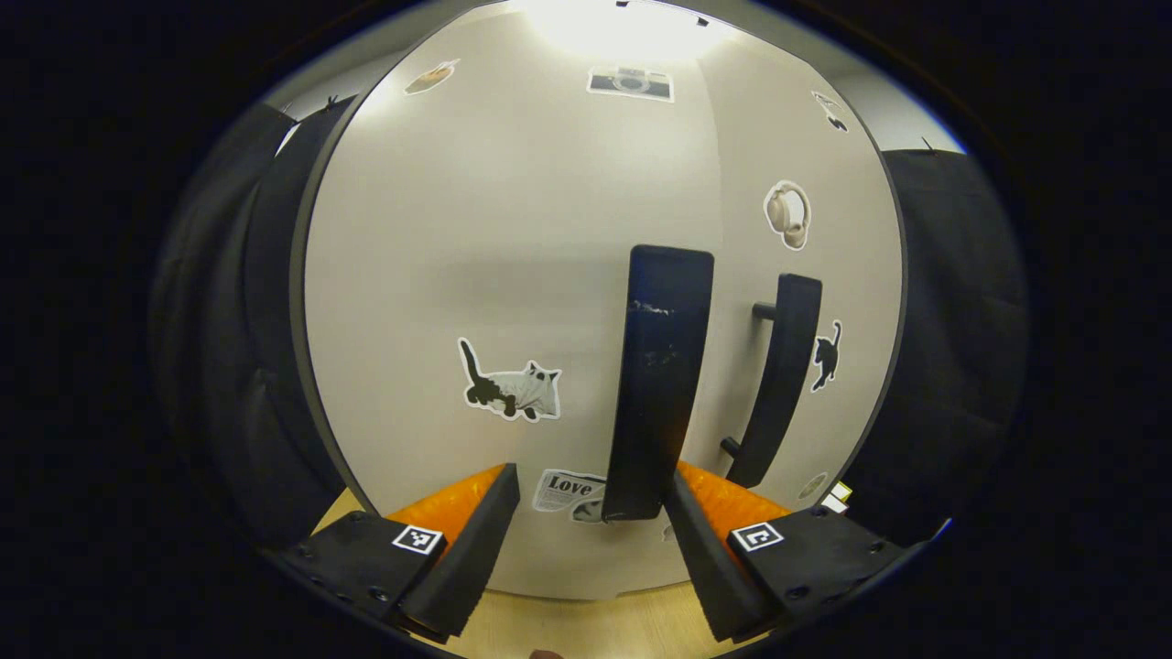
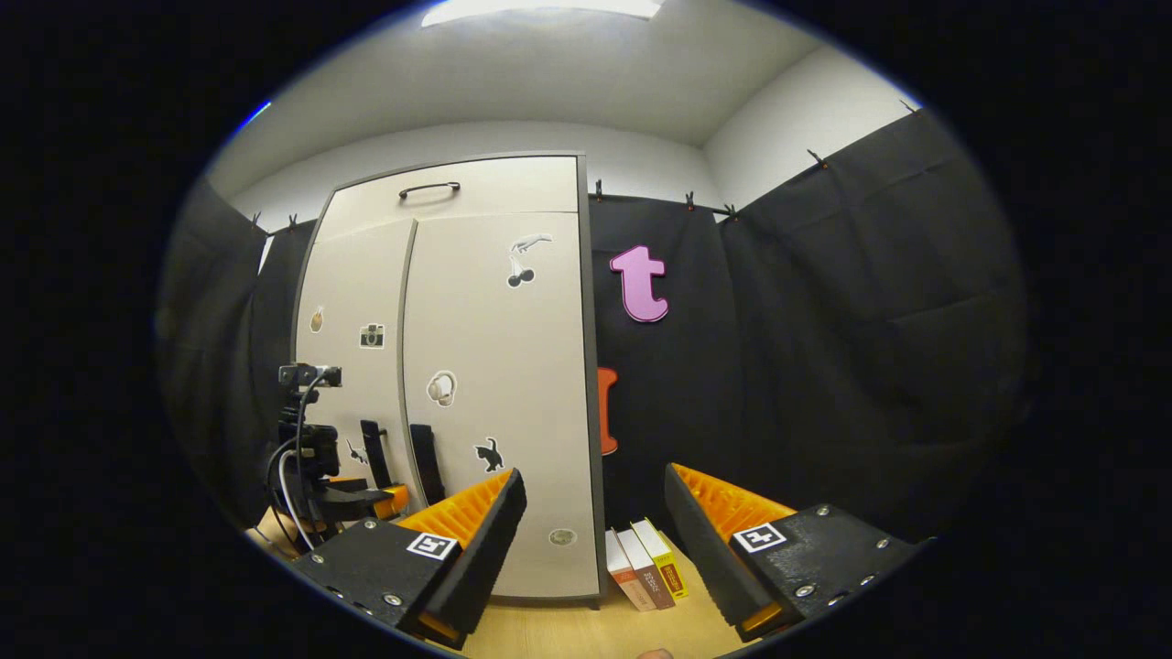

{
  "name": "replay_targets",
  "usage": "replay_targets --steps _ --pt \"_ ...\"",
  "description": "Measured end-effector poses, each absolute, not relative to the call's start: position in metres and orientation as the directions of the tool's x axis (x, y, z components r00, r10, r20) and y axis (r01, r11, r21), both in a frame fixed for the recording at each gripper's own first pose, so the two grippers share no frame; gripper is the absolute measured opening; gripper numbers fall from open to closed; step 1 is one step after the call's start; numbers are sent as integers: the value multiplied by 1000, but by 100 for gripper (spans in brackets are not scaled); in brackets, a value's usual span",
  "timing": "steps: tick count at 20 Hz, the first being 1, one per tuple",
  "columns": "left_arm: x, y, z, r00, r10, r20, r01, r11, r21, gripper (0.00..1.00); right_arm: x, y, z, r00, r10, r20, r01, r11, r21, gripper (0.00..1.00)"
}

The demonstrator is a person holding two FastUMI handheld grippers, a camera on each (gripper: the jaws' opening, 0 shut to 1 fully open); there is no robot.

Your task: Grab one shoe with the right hand and put it into the shoe cabinet, grab the other shoe with the left hand and put it into the shoe cabinet; then close the right door with the right hand and the left door with the left hand.

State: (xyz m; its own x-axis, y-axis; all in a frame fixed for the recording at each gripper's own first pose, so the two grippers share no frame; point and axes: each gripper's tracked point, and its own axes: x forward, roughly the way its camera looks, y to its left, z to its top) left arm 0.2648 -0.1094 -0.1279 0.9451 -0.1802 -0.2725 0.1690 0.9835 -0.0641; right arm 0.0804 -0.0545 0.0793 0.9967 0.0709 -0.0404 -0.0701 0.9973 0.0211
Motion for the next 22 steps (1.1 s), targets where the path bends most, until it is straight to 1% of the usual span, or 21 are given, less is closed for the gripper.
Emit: replay_targets --steps 2,4,10,13,18,22 --pt "245 -99 -110 946 -182 -267 168 983 -77 99 77 -55 84 995 87 -47 -87 996 12 94" --pt "228 -79 -84 955 -161 -251 152 987 -52 99 80 -51 90 993 101 -55 -100 995 6 94" --pt "179 -4 13 987 -98 -124 96 995 -22 98 80 -43 122 992 126 -19 -126 992 -12 94" --pt "148 37 49 996 -62 -59 62 998 13 98 72 -38 136 990 142 2 -142 990 2 94" --pt "99 99 84 1000 5 13 -5 1000 8 98 60 -28 153 987 155 30 -155 988 -21 94" --pt "68 139 91 999 45 29 -44 999 -12 97 52 -11 162 984 171 59 -170 985 -20 94"
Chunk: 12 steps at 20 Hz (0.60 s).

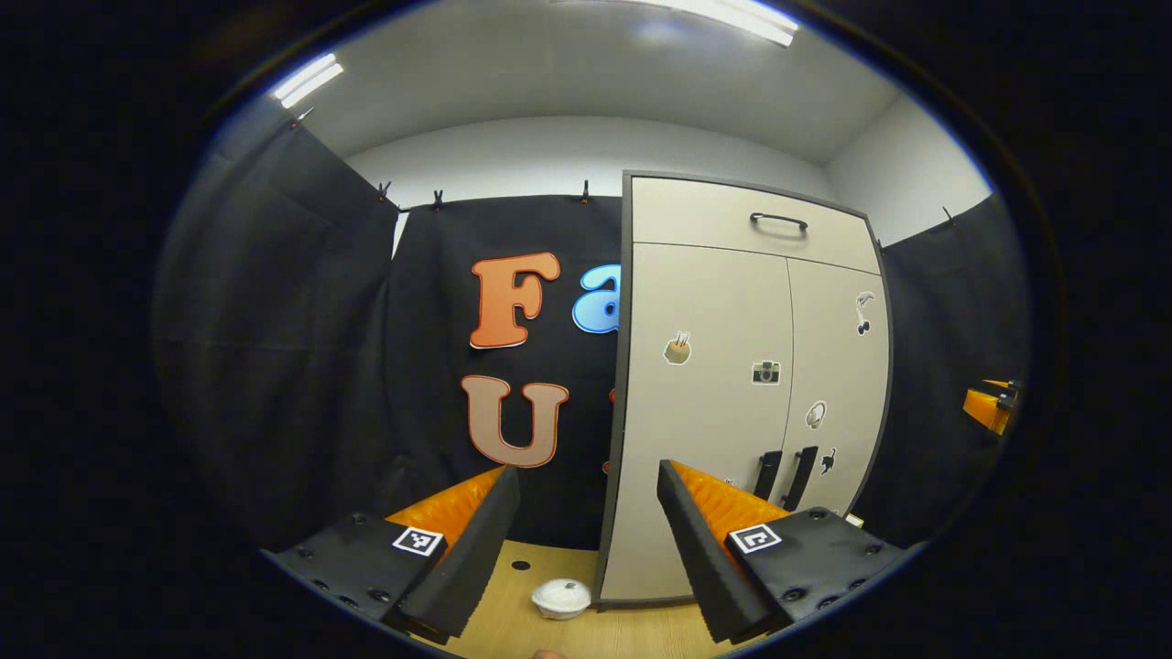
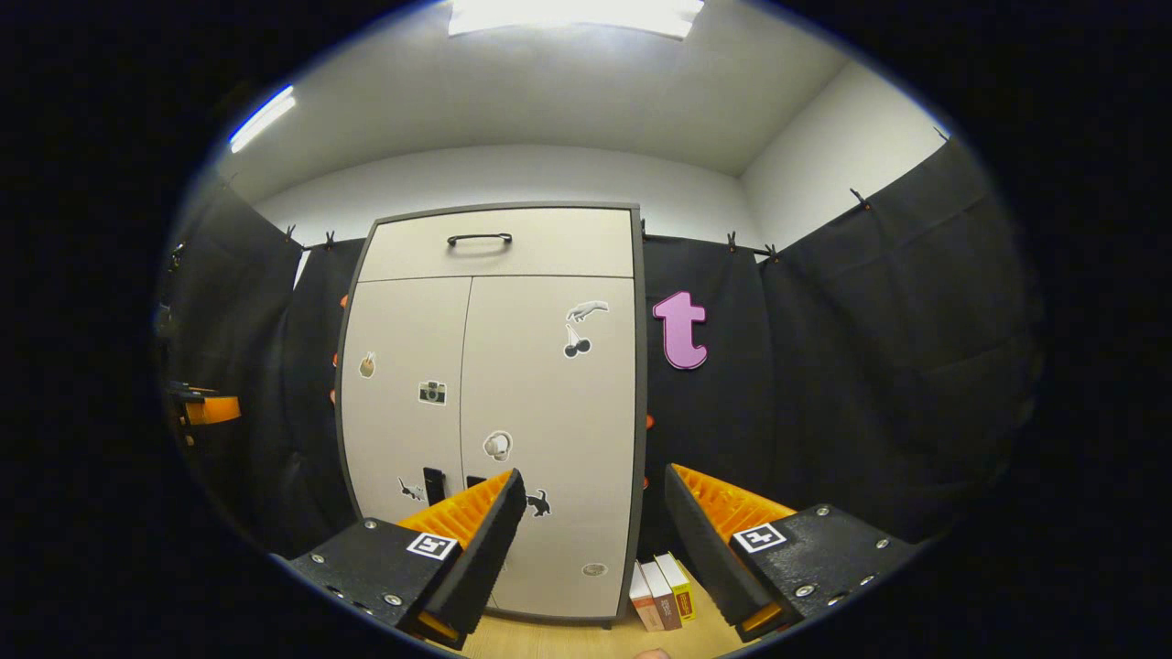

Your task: Grab one shoe with the right hand and put it into the shoe cabinet, grab the other shoe with the left hand and put it into the shoe cabinet; then close the right door with the right hand and the left door with the left hand.

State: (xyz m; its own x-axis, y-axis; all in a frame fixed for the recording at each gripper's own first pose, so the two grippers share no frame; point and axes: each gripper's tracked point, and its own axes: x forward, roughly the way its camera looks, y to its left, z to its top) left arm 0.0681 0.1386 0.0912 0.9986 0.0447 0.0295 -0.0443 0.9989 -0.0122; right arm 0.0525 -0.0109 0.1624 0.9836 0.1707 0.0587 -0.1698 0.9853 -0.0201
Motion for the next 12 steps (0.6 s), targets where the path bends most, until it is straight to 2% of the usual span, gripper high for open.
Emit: replay_targets --steps 3,5,12 --pt "55 162 92 996 81 30 -81 997 -1 97 48 1 165 981 181 69 -180 984 -21 94" --pt "78 152 95 995 96 41 -97 995 10 98 47 8 165 979 191 69 -191 982 -15 94" --pt "78 154 114 993 84 86 -85 996 -2 96 46 11 158 980 193 54 -192 981 -23 94"
